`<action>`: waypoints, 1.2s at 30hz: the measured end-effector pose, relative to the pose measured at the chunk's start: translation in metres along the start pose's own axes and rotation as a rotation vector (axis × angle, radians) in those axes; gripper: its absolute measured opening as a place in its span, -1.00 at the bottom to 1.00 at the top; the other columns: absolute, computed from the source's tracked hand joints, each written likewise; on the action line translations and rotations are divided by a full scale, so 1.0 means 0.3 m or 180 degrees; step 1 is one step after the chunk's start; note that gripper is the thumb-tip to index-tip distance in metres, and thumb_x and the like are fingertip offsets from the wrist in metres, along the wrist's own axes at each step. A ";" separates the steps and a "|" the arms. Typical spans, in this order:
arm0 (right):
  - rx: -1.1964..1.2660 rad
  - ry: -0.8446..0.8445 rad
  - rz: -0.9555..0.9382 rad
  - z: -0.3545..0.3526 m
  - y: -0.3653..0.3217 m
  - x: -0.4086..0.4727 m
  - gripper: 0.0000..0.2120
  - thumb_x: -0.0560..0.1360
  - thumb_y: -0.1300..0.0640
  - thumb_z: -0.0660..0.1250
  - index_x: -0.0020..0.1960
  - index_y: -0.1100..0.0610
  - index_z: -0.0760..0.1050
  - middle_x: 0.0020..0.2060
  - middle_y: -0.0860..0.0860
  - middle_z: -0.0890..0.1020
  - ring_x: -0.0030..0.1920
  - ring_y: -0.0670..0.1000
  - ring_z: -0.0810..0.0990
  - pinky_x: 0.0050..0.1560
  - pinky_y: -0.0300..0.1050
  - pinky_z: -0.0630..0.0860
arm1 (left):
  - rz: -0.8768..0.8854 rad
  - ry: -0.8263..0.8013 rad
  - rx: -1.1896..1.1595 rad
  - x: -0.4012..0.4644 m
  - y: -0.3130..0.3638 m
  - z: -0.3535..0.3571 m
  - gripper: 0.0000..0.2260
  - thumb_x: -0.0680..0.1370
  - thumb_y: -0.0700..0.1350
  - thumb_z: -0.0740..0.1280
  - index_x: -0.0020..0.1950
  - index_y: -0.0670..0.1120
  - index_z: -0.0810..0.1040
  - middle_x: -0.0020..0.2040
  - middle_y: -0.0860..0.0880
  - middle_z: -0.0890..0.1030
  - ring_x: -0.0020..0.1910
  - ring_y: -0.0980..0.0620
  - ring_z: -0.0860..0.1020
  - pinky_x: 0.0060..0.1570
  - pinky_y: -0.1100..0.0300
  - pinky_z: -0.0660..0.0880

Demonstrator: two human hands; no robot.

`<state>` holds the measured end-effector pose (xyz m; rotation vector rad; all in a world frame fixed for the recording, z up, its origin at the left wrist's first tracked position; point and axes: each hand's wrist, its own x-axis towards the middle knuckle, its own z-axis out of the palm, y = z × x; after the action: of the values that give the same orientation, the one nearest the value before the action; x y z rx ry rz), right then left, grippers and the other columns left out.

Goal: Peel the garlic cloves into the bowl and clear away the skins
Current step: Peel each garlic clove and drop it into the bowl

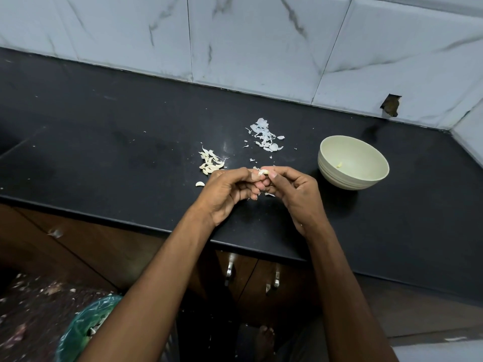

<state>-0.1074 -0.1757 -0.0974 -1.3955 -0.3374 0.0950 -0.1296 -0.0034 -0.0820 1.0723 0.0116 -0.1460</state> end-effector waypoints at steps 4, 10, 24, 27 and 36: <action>0.0161 -0.0011 0.0042 0.005 -0.004 -0.002 -0.80 0.63 0.26 0.34 0.19 0.30 0.65 -0.08 0.20 0.72 0.00 0.14 0.70 0.18 0.05 0.64 | -0.0076 0.0052 -0.0089 0.007 0.000 -0.003 -0.83 0.53 -0.33 0.27 -0.13 -0.30 0.66 -0.26 -0.19 0.64 -0.36 0.02 0.55 -0.35 0.23 0.51; 0.0364 0.0078 0.0057 0.017 -0.011 -0.008 -0.73 0.54 0.15 0.41 0.18 0.26 0.66 -0.02 0.23 0.73 0.06 0.21 0.67 0.26 0.17 0.62 | -0.0250 0.0000 -0.0260 0.016 0.004 -0.004 -0.87 0.40 -0.24 0.31 -0.20 -0.24 0.66 -0.30 -0.16 0.60 -0.41 0.06 0.50 -0.39 0.27 0.47; -0.0081 0.0263 -0.0171 0.027 -0.002 -0.004 -0.76 0.64 0.36 0.30 0.21 0.21 0.68 -0.08 0.19 0.75 -0.02 0.18 0.71 0.09 -0.04 0.67 | -0.0271 -0.0054 -0.0160 0.017 0.002 0.001 -0.86 0.36 -0.22 0.26 -0.32 -0.13 0.61 -0.34 -0.10 0.54 -0.40 0.06 0.44 -0.27 0.20 0.37; -0.0126 0.0270 -0.0085 0.027 -0.003 -0.003 -0.76 0.62 0.39 0.31 0.20 0.26 0.68 -0.06 0.20 0.75 -0.03 0.12 0.72 0.07 -0.08 0.66 | -0.0267 -0.0051 -0.0185 0.019 0.002 0.000 -0.75 0.45 -0.28 0.18 -0.33 -0.13 0.60 -0.36 -0.09 0.56 -0.42 0.08 0.44 -0.26 0.21 0.36; -0.0153 0.0282 -0.0116 0.013 0.006 -0.002 -0.87 0.58 0.30 0.43 0.11 0.21 0.67 -0.18 0.14 0.74 -0.18 0.04 0.71 -0.05 -0.09 0.67 | -0.0300 -0.0024 -0.0345 0.024 0.004 -0.005 -0.78 0.39 -0.27 0.21 -0.37 -0.14 0.60 -0.36 -0.13 0.56 -0.44 0.05 0.45 -0.36 0.25 0.42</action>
<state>-0.1088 -0.1717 -0.0987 -1.4357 -0.2927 -0.0050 -0.1222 -0.0024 -0.0821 0.9633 0.0626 -0.2320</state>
